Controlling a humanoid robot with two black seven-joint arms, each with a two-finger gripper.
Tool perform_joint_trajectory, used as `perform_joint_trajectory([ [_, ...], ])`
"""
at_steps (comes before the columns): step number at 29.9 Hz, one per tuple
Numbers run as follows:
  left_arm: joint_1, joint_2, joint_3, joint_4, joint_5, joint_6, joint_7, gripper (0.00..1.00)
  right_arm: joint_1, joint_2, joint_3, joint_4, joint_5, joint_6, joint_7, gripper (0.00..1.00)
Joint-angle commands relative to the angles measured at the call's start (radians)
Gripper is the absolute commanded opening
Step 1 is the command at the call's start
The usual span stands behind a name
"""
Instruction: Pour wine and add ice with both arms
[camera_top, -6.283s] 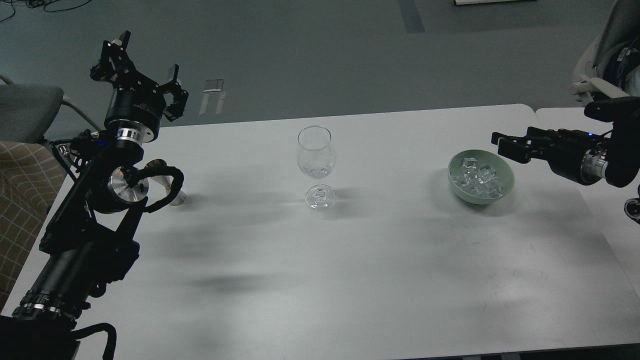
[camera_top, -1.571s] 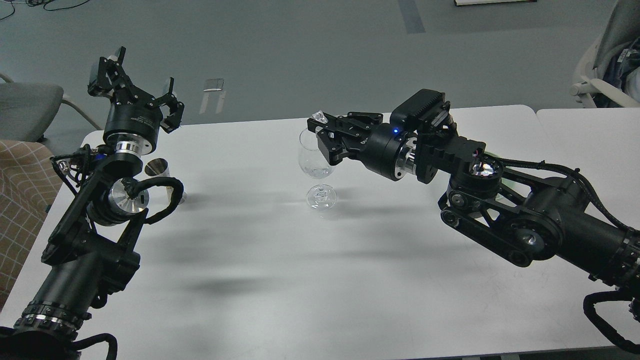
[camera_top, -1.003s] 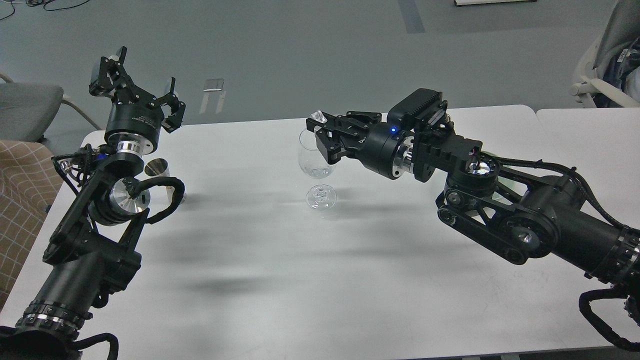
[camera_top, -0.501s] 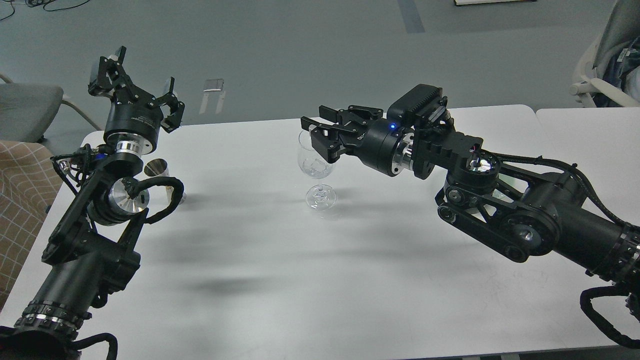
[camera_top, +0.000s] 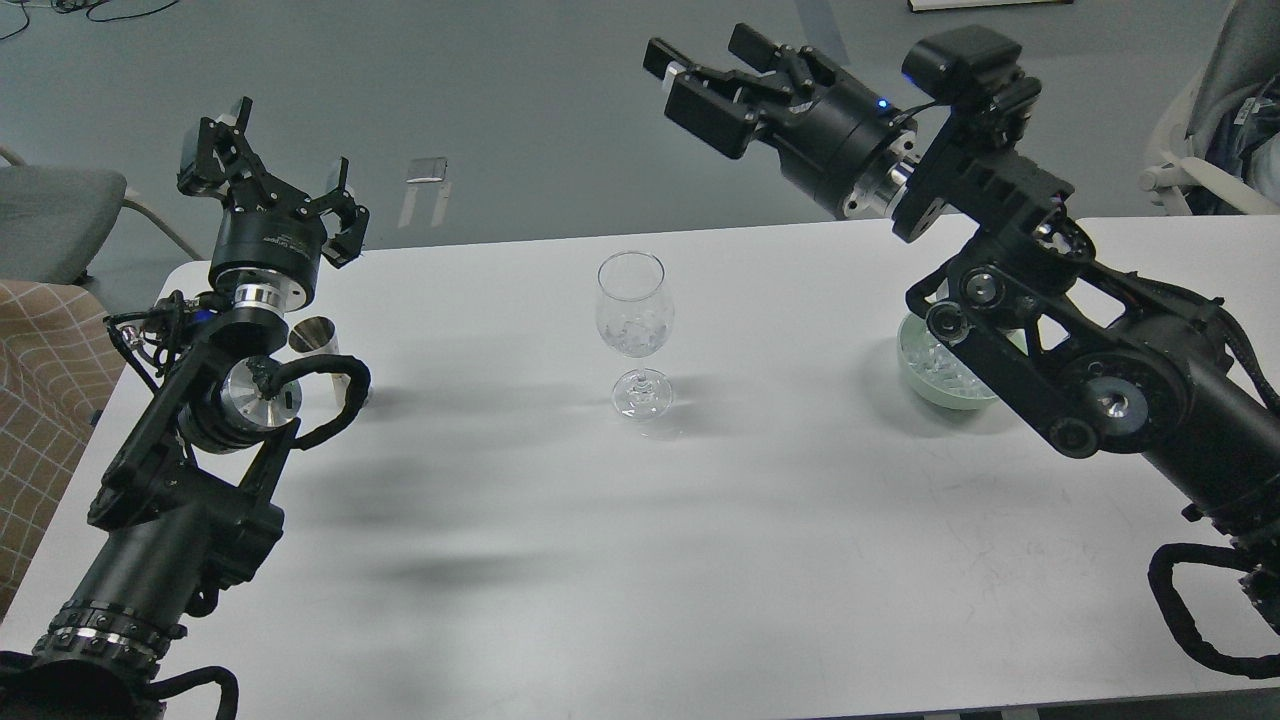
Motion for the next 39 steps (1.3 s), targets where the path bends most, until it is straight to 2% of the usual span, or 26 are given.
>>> perform_joint_trajectory([
  [1,-0.009,0.001,-0.006,0.000,-0.005,0.003,-0.039,0.98,-0.005,0.016,0.110,-0.018,0.147,-0.002,0.002,1.00],
  [3,-0.028,0.003,-0.003,0.006,-0.002,0.002,-0.039,0.98,-0.005,0.031,0.188,-0.037,0.326,0.001,0.005,1.00],
  [7,-0.042,0.005,0.002,0.004,0.001,-0.010,-0.042,0.98,0.010,0.026,0.221,-0.121,0.532,0.004,0.003,1.00],
  [13,-0.046,0.003,0.003,0.004,-0.003,-0.014,-0.044,0.98,0.016,-0.055,0.225,-0.207,0.796,0.009,0.002,1.00],
  [19,-0.046,0.003,0.011,0.012,-0.002,-0.018,-0.042,0.97,0.018,-0.063,0.256,-0.411,1.079,0.019,0.003,1.00],
  [22,-0.060,0.000,0.011,0.041,0.009,-0.039,-0.044,0.97,0.019,-0.063,0.290,-0.529,1.258,0.059,0.008,1.00],
  [24,-0.063,0.000,0.011,0.052,0.010,-0.073,-0.044,0.98,0.023,-0.063,0.293,-0.566,1.295,0.070,0.012,0.98],
  [26,-0.066,0.000,0.011,0.086,0.010,-0.147,-0.038,0.98,0.032,-0.061,0.294,-0.604,1.319,0.073,0.019,0.97],
  [32,-0.081,-0.002,0.011,0.130,0.010,-0.164,-0.027,0.98,0.019,-0.063,0.294,-0.609,1.323,0.117,0.022,0.99],
  [36,-0.092,-0.005,0.011,0.165,0.012,-0.165,-0.002,0.98,-0.011,-0.061,0.294,-0.611,1.323,0.136,0.098,1.00],
  [37,-0.092,-0.006,0.012,0.169,0.012,-0.167,-0.001,0.98,-0.022,-0.061,0.294,-0.611,1.323,0.140,0.130,1.00],
  [39,-0.092,-0.009,0.012,0.169,0.012,-0.168,-0.002,0.98,-0.028,-0.059,0.294,-0.612,1.323,0.154,0.147,1.00],
])
